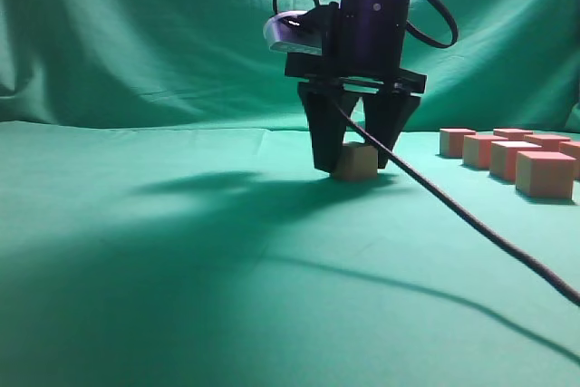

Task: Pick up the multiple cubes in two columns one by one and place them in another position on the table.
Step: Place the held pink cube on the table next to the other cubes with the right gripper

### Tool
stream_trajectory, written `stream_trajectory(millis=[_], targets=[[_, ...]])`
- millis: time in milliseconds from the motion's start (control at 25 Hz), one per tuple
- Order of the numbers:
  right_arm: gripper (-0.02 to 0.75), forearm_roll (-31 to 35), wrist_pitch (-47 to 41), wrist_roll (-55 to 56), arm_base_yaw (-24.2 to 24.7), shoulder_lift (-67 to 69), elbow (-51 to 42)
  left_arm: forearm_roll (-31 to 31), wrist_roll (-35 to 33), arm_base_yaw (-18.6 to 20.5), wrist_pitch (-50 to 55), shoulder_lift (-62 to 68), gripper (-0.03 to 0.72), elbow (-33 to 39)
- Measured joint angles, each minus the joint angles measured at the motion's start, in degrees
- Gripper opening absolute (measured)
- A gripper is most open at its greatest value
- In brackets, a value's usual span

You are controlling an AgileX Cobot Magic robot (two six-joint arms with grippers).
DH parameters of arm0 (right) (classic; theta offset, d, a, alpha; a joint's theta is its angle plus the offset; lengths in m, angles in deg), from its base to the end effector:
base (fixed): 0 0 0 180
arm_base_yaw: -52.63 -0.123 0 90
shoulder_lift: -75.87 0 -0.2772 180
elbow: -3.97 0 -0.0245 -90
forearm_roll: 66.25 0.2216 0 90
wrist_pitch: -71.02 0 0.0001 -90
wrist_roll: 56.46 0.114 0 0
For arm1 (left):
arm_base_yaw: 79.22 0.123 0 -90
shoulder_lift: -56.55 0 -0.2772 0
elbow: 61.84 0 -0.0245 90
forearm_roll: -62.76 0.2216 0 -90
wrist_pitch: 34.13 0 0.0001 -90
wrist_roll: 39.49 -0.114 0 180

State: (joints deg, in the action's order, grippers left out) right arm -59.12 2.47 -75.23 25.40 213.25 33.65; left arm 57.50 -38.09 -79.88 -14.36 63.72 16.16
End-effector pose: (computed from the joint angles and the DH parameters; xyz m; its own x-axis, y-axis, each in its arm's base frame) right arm 0.3764 0.2085 0.1537 -0.7237 -0.6832 -0.0974 -0.6900 0.7179 0.0918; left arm 0.0538 -0.0042 0.1713 -0.2595 -0.1076 -0.9597 0.0129 0.9933 -0.1148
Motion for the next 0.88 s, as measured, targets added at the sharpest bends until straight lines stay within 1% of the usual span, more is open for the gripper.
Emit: stream_trajectory(millis=[80, 120, 160, 200, 400, 440, 480, 680, 880], targets=[[0.559, -0.11, -0.71, 0.11, 0.0, 0.0, 0.36, 0.0, 0.0, 0.0, 0.0, 0.0, 0.0, 0.0], [0.595, -0.11, -1.14, 0.11, 0.0, 0.09, 1.14, 0.0, 0.0, 0.0, 0.0, 0.0, 0.0, 0.0], [0.61, -0.21, -1.4, 0.11, 0.0, 0.11, 1.98, 0.0, 0.0, 0.0, 0.0, 0.0, 0.0, 0.0], [0.595, -0.31, -1.68, 0.11, 0.0, 0.21, 3.24, 0.0, 0.0, 0.0, 0.0, 0.0, 0.0, 0.0], [0.595, -0.52, -1.79, 4.61, 0.0, -0.18, 10.11, 0.0, 0.0, 0.0, 0.0, 0.0, 0.0, 0.0], [0.595, -0.52, -1.92, 4.97, 0.0, -0.81, 10.57, 0.0, 0.0, 0.0, 0.0, 0.0, 0.0, 0.0], [0.54, -0.52, -1.99, 5.59, 0.0, -1.58, 10.99, 0.0, 0.0, 0.0, 0.0, 0.0, 0.0, 0.0], [0.541, -3.79, -2.49, 13.68, 0.0, -9.1, 11.37, 0.0, 0.0, 0.0, 0.0, 0.0, 0.0, 0.0], [0.541, -7.21, -2.94, 18.78, 0.0, -18.12, 11.21, 0.0, 0.0, 0.0, 0.0, 0.0, 0.0, 0.0]])
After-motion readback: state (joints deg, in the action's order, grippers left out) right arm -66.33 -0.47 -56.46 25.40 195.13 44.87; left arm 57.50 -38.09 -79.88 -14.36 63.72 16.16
